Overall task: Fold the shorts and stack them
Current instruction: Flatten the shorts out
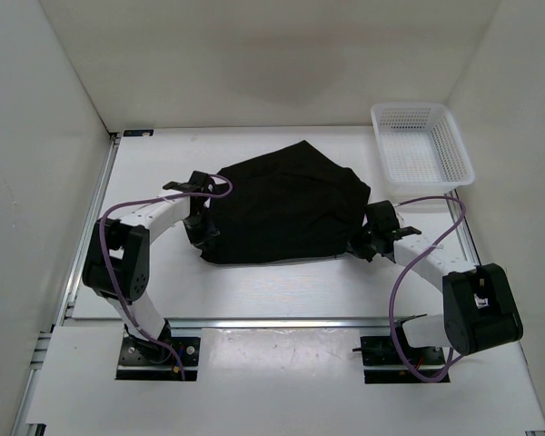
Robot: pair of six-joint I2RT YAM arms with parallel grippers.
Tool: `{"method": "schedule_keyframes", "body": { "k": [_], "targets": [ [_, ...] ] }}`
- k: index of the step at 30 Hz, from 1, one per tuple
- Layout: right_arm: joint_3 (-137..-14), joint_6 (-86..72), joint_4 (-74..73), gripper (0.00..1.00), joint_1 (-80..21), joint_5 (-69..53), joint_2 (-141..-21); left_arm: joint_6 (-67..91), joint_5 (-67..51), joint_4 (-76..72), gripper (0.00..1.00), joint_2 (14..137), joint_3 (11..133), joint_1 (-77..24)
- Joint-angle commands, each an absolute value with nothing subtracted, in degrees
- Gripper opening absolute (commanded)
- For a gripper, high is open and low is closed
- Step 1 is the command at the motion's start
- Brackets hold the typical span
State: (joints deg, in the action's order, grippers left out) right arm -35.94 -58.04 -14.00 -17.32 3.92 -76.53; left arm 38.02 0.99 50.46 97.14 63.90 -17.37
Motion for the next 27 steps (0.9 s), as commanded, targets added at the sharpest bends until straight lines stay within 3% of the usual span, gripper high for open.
{"method": "schedule_keyframes", "body": {
  "k": [1,2,3,4,5,6,9,11,20,23,26,27],
  "targets": [
    [-36.21,-57.3,-15.12,0.0,-17.14,4.66,-75.23,37.62,1.05,51.15,0.28,93.87,65.04,-17.4],
    [-36.21,-57.3,-15.12,0.0,-17.14,4.66,-75.23,37.62,0.45,51.15,0.39,93.87,65.04,-17.4],
    [-36.21,-57.3,-15.12,0.0,-17.14,4.66,-75.23,37.62,0.44,51.15,0.42,93.87,65.04,-17.4],
    [-36.21,-57.3,-15.12,0.0,-17.14,4.66,-75.23,37.62,0.44,51.15,0.54,93.87,65.04,-17.4],
    [-36.21,-57.3,-15.12,0.0,-17.14,4.66,-75.23,37.62,0.44,51.15,0.54,93.35,64.52,-17.4],
    [-36.21,-57.3,-15.12,0.0,-17.14,4.66,-75.23,37.62,0.44,51.15,0.53,93.34,64.51,-17.4],
    [-36.21,-57.3,-15.12,0.0,-17.14,4.66,-75.23,37.62,0.44,51.15,0.23,92.72,64.51,-17.4],
    [-36.21,-57.3,-15.12,0.0,-17.14,4.66,-75.23,37.62,0.44,51.15,0.1,92.72,64.51,-17.4],
    [-38.05,-55.64,-16.51,0.0,-17.14,6.23,-74.71,37.62,3.42,54.13,0.1,90.53,66.87,-16.79],
    [-43.23,-53.1,-17.84,0.0,-16.61,7.38,-74.71,35.16,3.43,57.82,0.1,91.31,73.63,-13.98],
    [-54.02,-49.15,-18.98,0.0,-13.98,7.38,-76.63,32.44,2.82,62.83,0.1,94.81,87.23,-10.21],
    [-57.88,-48.09,-19.68,0.0,-12.67,6.69,-78.82,31.82,2.2,64.41,0.1,96.23,96.93,-8.28]
  ]
}}
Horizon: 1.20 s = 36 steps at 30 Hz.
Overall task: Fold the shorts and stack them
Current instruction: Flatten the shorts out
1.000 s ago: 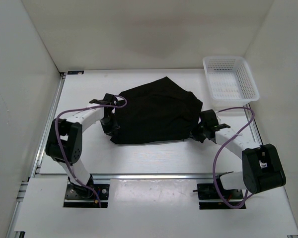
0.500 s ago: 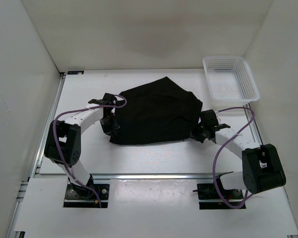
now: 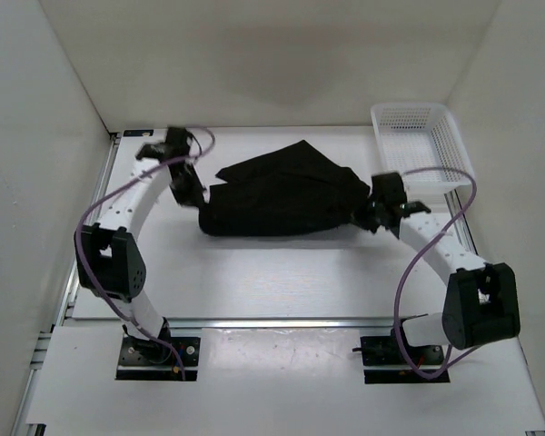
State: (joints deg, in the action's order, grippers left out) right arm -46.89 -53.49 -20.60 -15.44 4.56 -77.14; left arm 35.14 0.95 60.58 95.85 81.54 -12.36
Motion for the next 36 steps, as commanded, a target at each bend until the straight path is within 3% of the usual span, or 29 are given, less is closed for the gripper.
{"method": "schedule_keyframes", "body": {
  "k": [1,4,6,13,18,30,36],
  "targets": [
    [-62.18,-47.38,-22.3,0.0,-12.13,6.68,-80.06,31.12,1.68,66.16,0.1,97.63,102.34,-7.39],
    [-77.23,-44.31,-25.65,0.0,-11.6,6.68,-82.53,30.59,-2.01,71.62,0.1,102.03,120.25,-4.23],
    [-81.28,-43.16,-25.66,0.0,-11.6,6.68,-81.49,30.59,-4.91,71.63,0.1,101.17,123.74,-3.69],
    [-73.66,-39.74,-23.47,0.0,-12.3,6.85,-71.12,30.59,-7.65,63.02,0.1,87.38,102.95,-2.38],
    [-78.11,-34.2,-26.88,0.0,-12.3,6.25,-64.69,30.06,-7.65,65.64,0.1,81.92,104.84,-1.15],
    [-105.1,-20.83,-43.84,0.0,-12.3,-13.42,-58.01,32.78,-3.79,70.92,0.1,69.88,129.34,-0.62],
    [-113.1,-22.06,-45.52,0.0,-12.3,-14.42,-55.28,33.84,0.44,72.16,0.1,69.35,142.54,-0.62]
  ]
}}
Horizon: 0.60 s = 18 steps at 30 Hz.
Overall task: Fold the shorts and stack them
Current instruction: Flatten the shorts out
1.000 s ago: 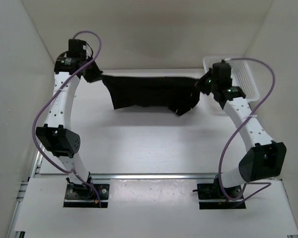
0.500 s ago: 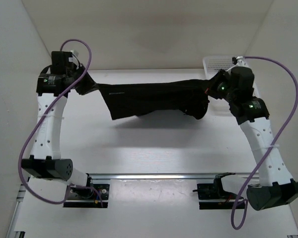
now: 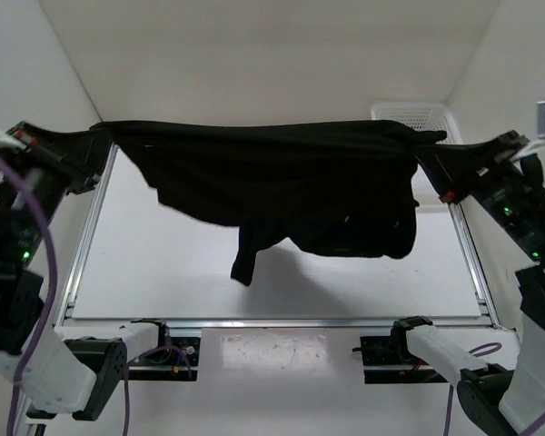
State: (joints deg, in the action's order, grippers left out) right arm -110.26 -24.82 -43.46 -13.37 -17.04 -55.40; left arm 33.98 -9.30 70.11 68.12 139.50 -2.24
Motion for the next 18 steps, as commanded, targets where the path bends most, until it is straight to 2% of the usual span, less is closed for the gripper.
{"method": "schedule_keyframes", "body": {
  "k": [1,6,11,13,17,18],
  "targets": [
    [-114.59,-22.06,-46.14,0.0,-12.3,-14.41,-55.28,33.84,1.05,72.16,0.1,69.35,143.17,-0.62],
    [-112.95,-22.68,-48.43,0.0,-12.3,-9.41,-56.33,33.32,2.2,71.11,0.1,70.57,140.55,-0.62],
    [-100.04,-22.68,-46.16,0.0,-12.3,-5.1,-58.27,32.0,2.2,67.94,0.1,74.34,127.21,-0.62],
    [-92.77,-22.68,-43.26,0.0,-12.3,-4.22,-60.81,31.46,1.67,65.76,0.1,78.3,123.85,-0.01],
    [-86.24,-21.63,-36.31,0.0,-12.3,-3.52,-70.29,30.32,0.44,62.93,0.1,87.87,117.78,0.62],
    [-86.22,-21.62,-33.86,0.0,-12.3,-3.52,-75.79,30.32,0.44,61.28,0.1,90.33,117.25,0.62]
  ]
}}
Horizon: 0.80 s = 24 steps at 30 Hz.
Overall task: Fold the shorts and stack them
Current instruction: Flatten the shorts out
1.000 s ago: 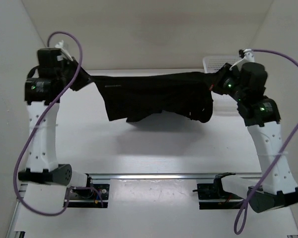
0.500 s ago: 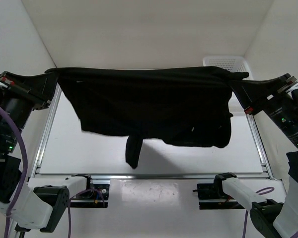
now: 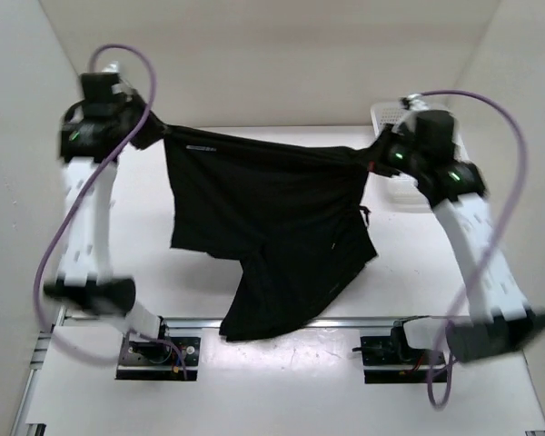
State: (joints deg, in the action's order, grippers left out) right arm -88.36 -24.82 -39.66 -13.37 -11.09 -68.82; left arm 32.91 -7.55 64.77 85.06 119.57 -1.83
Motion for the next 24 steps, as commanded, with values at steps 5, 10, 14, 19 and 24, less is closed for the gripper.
{"method": "schedule_keyframes", "body": {
  "k": [5,10,14,19,24],
  "targets": [
    [-96.21,-21.62,-29.27,0.12,-11.61,-3.69,-102.74,27.53,-1.84,59.85,0.29,114.39,129.83,1.14],
    [-124.77,-26.09,-34.98,0.91,-9.05,-9.83,-127.68,28.29,-3.24,68.2,1.0,138.49,155.64,1.67],
    [-123.42,-28.21,-30.95,0.95,-8.44,-10.55,-125.87,28.83,-2.3,58.38,1.0,130.89,137.93,1.67],
    [-105.7,-28.21,-28.13,0.87,-8.96,-9.4,-112.37,26.2,1.75,60.38,1.0,121.22,126.87,-1.13],
    [-84.15,-30.14,-27.07,0.62,-8.96,-7.31,-96.71,26.19,4.13,60.47,0.79,109.02,109.2,-4.74]
  ]
}}
